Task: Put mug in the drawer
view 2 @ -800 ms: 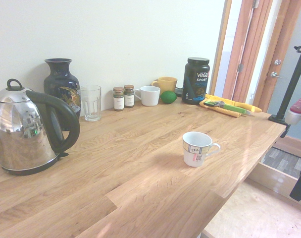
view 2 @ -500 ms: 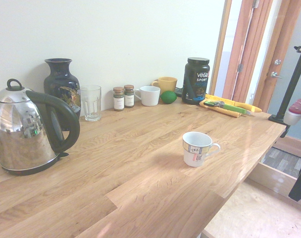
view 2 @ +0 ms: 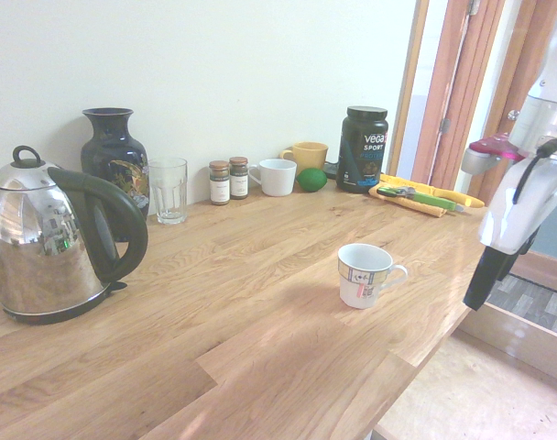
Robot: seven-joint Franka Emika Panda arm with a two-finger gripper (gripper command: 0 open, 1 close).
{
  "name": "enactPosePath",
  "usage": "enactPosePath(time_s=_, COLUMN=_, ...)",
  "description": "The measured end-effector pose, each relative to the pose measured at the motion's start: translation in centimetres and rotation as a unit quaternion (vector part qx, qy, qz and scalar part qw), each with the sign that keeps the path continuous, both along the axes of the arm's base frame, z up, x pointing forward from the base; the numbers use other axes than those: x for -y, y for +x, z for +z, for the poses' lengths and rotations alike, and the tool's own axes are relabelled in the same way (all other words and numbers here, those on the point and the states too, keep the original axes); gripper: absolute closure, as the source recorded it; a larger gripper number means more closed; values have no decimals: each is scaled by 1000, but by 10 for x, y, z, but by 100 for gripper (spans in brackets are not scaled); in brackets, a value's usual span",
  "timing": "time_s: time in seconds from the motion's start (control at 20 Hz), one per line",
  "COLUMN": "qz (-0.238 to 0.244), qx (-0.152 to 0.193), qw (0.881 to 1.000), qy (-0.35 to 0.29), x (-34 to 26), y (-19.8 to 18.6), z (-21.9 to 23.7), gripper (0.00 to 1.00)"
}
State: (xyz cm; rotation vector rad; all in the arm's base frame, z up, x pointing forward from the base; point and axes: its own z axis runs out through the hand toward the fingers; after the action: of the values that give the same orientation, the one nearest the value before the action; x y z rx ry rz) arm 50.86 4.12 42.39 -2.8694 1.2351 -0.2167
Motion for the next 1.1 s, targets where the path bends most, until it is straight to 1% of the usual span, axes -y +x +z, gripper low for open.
enactPosePath(time_s=0.3, qz=6, qx=1, qw=1000, qy=-14, x=-26, y=57, z=8, gripper=0)
enactPosePath(time_s=0.55, qz=3, qx=0, qw=1000, qy=-13, x=-32, y=93, z=8, gripper=0)
enactPosePath(time_s=0.85, qz=4, qx=-4, qw=1000, qy=-12, x=-36, y=127, z=-12, gripper=0)
enactPosePath(time_s=1.1, qz=4, qx=-12, qw=1000, qy=-14, x=-40, y=141, z=-25, gripper=0)
